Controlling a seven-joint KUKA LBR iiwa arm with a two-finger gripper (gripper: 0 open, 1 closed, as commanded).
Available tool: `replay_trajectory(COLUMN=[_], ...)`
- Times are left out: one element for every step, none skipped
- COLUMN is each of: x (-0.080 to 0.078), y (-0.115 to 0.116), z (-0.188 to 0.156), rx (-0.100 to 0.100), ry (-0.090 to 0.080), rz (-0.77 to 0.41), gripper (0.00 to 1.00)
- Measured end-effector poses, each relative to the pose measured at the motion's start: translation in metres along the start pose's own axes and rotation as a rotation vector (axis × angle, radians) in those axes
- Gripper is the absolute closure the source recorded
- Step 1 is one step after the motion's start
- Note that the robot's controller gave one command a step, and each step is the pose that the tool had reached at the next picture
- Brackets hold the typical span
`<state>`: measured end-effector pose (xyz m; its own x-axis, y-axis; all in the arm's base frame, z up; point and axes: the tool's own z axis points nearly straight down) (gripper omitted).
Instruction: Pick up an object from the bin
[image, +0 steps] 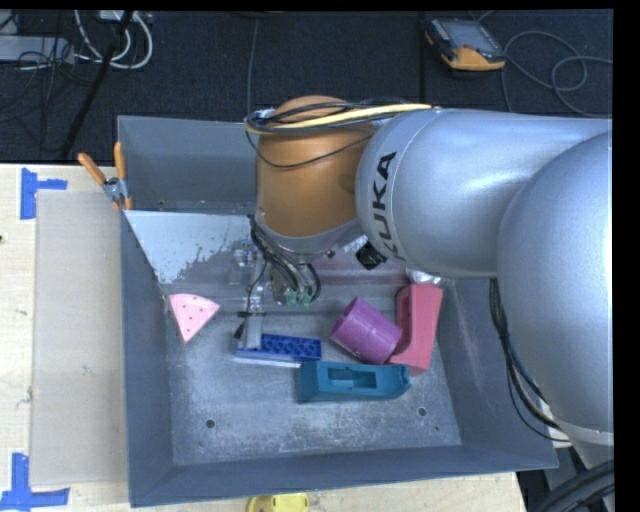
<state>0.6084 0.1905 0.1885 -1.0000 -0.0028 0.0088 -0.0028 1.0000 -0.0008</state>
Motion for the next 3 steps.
replay_trajectory(x=[-0.002,0.0,0.001], y=[-0.001,-0.05,-0.073], z=[-0.005,0.07,0.079], rx=[-0.001,-0.002,0.0], ry=[-0.008,-0.011,-0.002], rz=[0.004,-0.022,-0.007], gripper=[0.0,0.0,0.0])
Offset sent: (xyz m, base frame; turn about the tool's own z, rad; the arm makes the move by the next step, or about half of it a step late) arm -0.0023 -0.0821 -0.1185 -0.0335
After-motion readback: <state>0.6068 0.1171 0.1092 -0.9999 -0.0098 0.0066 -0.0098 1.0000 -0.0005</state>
